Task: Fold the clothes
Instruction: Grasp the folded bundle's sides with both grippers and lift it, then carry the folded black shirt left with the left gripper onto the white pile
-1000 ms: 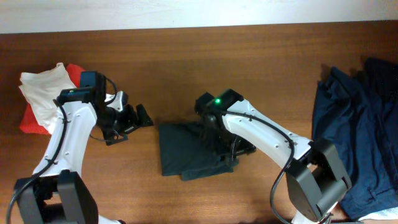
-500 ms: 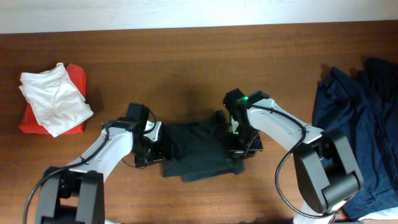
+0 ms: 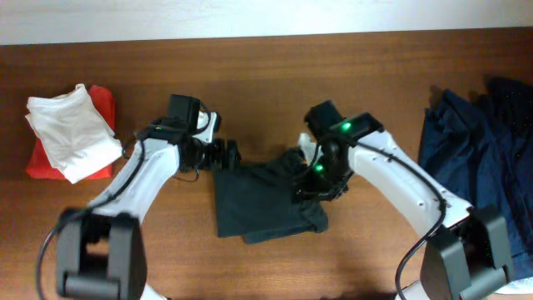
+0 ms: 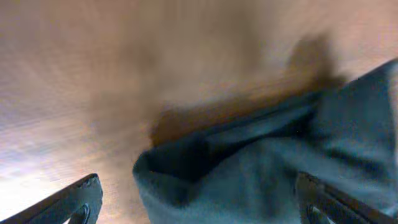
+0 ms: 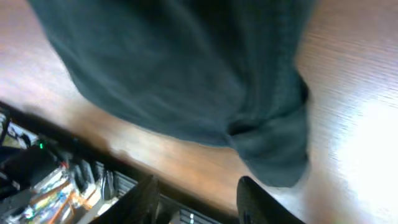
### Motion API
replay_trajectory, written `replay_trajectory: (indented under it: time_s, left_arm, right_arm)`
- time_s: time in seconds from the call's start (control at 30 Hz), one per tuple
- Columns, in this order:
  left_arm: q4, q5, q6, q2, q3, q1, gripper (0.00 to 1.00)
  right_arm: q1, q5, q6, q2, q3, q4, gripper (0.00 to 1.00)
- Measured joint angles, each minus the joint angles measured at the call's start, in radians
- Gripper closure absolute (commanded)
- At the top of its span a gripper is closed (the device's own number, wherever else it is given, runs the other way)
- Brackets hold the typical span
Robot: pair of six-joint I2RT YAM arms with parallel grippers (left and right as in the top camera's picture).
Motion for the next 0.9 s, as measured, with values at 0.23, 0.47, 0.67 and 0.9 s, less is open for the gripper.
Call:
replay_trajectory:
  time_s: [0.23, 0.47, 0.67, 0.9]
  left_arm:
    - [-0.446, -0.02, 0.007, 0.167, 0.001, 0.0, 0.01]
    - [-0.251, 0.185, -0.051, 0.073, -0.015, 0.006, 0.01]
    - [-0.037, 0.23, 0.018, -0.003, -0.008, 0.018, 0.01]
    - [-0.009, 0.457, 0.283, 0.19, -0.031, -0.039, 0.62]
  right_arm:
    - [0.063, -0.019, 0.032, 0.004, -0.354, 0.336, 0.52]
    - [-0.182, 0.188, 0.005, 0.007, -0.265, 0.578, 0.49]
    - [-0.177, 0.174, -0.009, 0.008, -0.21, 0.407, 0.43]
    - [-0.177, 0.17, -0.01, 0.008, -0.21, 0.371, 0.43]
